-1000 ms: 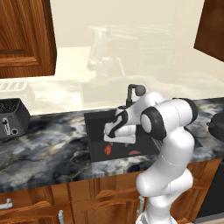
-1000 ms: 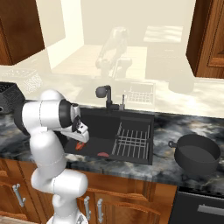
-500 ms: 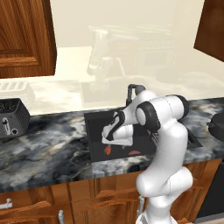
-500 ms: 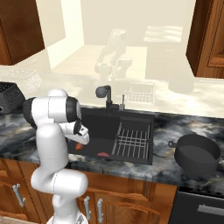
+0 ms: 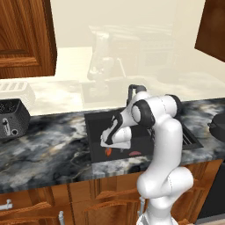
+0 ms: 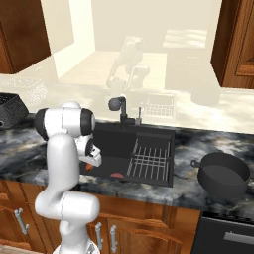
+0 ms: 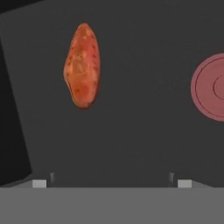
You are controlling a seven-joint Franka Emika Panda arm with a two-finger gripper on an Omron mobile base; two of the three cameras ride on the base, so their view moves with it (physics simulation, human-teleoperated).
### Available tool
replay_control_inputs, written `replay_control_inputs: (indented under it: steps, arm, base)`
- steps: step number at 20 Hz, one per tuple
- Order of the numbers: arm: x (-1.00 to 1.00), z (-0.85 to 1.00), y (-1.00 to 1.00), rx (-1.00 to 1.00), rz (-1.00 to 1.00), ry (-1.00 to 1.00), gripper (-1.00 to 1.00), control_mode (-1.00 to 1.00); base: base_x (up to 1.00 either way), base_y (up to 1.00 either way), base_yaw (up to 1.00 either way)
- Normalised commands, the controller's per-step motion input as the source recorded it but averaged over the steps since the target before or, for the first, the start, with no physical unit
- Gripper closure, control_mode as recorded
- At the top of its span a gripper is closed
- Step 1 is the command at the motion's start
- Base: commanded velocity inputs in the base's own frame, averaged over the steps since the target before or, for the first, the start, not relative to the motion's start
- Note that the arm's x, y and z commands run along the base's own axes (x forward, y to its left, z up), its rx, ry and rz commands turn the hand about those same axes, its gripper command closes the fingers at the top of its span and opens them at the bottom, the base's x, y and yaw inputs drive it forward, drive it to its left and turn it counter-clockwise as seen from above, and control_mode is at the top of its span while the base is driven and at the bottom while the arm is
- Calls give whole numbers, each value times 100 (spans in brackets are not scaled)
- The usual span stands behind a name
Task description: Dump the sweet potato from the pot into the sink. Then turn on the water and wash the sweet potato. Then turn off the water and put the sweet potato back in the pot.
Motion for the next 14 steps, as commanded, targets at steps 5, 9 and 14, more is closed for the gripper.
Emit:
replay_control_inputs:
  steps: [5,9,14]
  arm:
    - [35,-25,7,0,0,0,-100,-100]
    - [35,-23,7,0,0,0,-100,-100]
    - [34,-25,5,0,0,0,-100,-100]
  base:
    - [0,0,0]
    - [0,0,0]
    - [0,0,0]
